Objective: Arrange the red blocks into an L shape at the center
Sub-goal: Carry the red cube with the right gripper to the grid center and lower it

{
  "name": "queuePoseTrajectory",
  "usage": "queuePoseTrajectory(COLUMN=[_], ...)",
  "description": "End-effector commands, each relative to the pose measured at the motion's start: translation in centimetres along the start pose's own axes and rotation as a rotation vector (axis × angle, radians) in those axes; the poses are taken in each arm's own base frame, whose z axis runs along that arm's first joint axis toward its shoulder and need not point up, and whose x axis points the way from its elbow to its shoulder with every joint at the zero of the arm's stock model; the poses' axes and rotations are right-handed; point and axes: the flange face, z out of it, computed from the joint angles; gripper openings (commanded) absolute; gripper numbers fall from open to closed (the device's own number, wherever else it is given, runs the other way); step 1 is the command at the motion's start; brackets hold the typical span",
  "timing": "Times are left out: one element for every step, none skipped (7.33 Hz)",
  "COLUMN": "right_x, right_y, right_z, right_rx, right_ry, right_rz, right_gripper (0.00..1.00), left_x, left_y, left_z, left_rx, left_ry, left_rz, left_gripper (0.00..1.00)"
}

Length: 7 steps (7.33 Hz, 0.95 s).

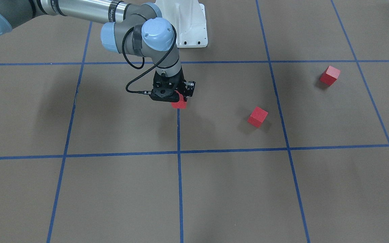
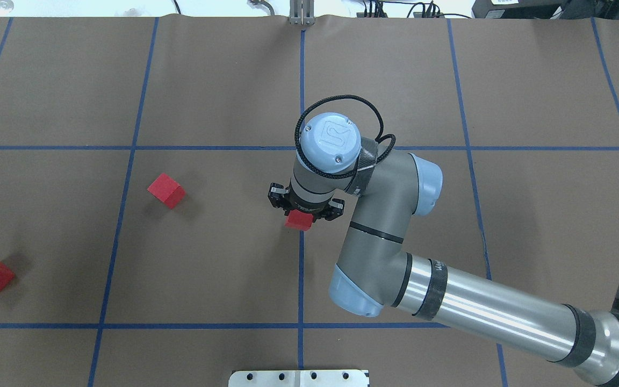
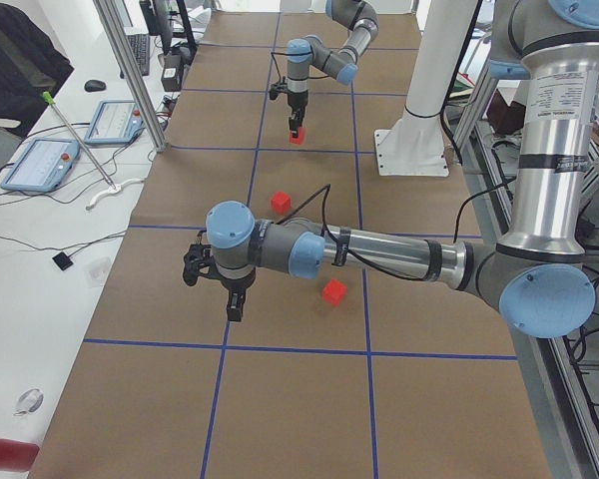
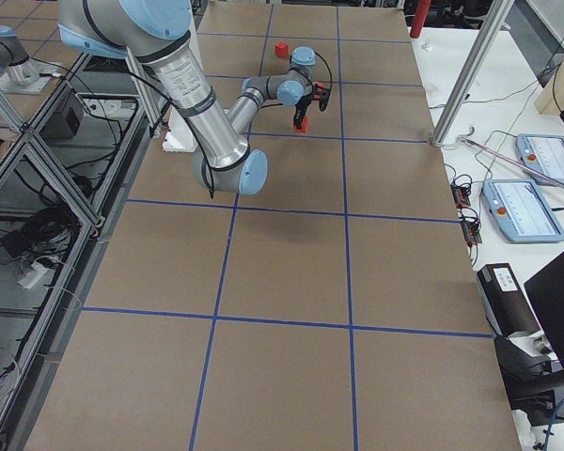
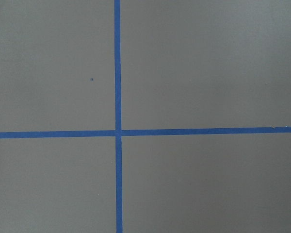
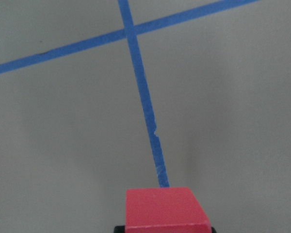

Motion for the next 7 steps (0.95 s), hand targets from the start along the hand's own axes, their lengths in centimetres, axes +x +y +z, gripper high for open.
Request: queuePoseTrajectory(right_x=[0.14, 0.20, 0.41, 0.52, 0.79, 1.00, 1.01], right_y=[1.21, 1.32, 1.42, 1.40, 1.35, 1.35, 1.34], right_z=[1.70, 1.76, 1.92, 2.00, 2.20, 2.25, 2.25], right_rx=[0.008, 0.005, 0.002, 0.002, 0.002, 0.001, 0.003], right_ry=[0.025, 0.027, 0.028, 0.031, 0.036, 0.037, 0.037], right_rz=[-0.017, -0.017, -0.019, -0.018, -0.021, -0.025, -0.025], right_gripper=[0.47, 0.47, 0.47, 0.47, 0.47, 0.48, 0.56], left_x=[0.06, 0.06, 0.06, 0.06, 0.12, 0.06, 0.11], left_y=[-0.04, -0.04, -0.04, -0.04, -0.11, -0.04, -0.10], left_z=[-0.03, -0.03, -0.03, -0.03, -0.08, -0.04, -0.07], left_rx=[0.001, 0.001, 0.001, 0.001, 0.002, 0.001, 0.001], left_ry=[0.002, 0.002, 0.002, 0.002, 0.002, 0.002, 0.002], left_rz=[0.001, 0.001, 0.000, 0.001, 0.003, 0.001, 0.000], left_gripper=[1.00, 1.00, 1.00, 1.00, 1.00, 1.00, 1.00])
